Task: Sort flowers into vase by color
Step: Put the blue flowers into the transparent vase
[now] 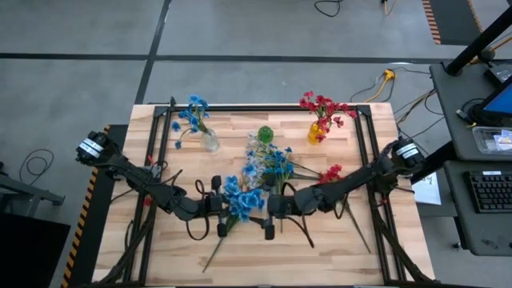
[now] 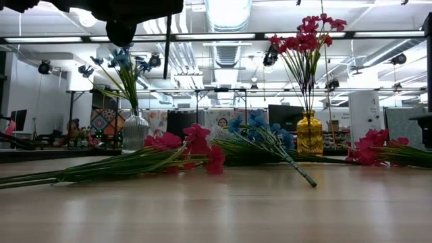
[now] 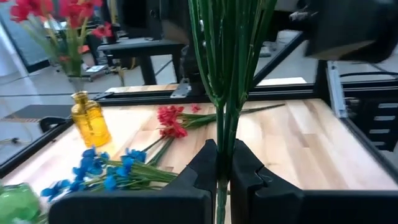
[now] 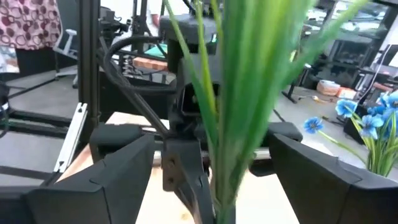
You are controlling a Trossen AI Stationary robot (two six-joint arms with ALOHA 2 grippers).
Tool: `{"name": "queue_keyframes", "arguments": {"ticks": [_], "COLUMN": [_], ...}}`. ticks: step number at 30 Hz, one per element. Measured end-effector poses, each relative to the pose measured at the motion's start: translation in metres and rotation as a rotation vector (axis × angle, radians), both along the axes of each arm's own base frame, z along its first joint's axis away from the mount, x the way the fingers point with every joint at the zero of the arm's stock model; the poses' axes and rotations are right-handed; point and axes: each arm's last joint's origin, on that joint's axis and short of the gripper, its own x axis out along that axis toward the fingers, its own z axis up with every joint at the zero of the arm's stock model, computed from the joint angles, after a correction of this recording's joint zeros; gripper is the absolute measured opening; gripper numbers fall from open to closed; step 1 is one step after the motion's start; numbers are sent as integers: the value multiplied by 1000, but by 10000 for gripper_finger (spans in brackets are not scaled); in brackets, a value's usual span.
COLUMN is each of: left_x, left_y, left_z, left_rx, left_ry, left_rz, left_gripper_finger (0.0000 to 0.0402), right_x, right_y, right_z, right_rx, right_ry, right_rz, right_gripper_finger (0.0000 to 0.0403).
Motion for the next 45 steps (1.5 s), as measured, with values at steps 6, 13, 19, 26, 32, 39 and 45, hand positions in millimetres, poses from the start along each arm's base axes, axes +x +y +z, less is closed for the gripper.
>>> {"name": "queue_keyframes", "arguments": {"ticks": [6, 13, 19, 26, 32, 39, 45], "left_x": [0, 2, 8, 16, 20, 21, 20], "left_y": [1, 0, -5, -10, -14, -14, -14], "left_z": [0, 7, 17, 33, 49, 61, 64], "left_rx": [5, -8, 0, 14, 62, 84, 87], "left_ry": [-2, -24, -6, 46, 165, 236, 222], "left_rz": [39, 40, 36, 40, 44, 80, 77], "left_gripper_finger": [0, 0, 30, 129, 183, 186, 175], "right_x": [6, 8, 7, -3, -13, -28, -44], "right_y": [-2, -7, -7, -9, -10, -10, -7], "right_z": [-2, -2, -2, 3, 7, 11, 11], "right_rx": [-12, -2, -49, -83, -101, -132, -131], "right_ry": [2, 3, 20, 120, 211, 308, 313], "right_rz": [-10, -31, -29, -25, -20, -70, -83], "right_gripper_finger": [291, 175, 60, 24, 44, 33, 31]}}
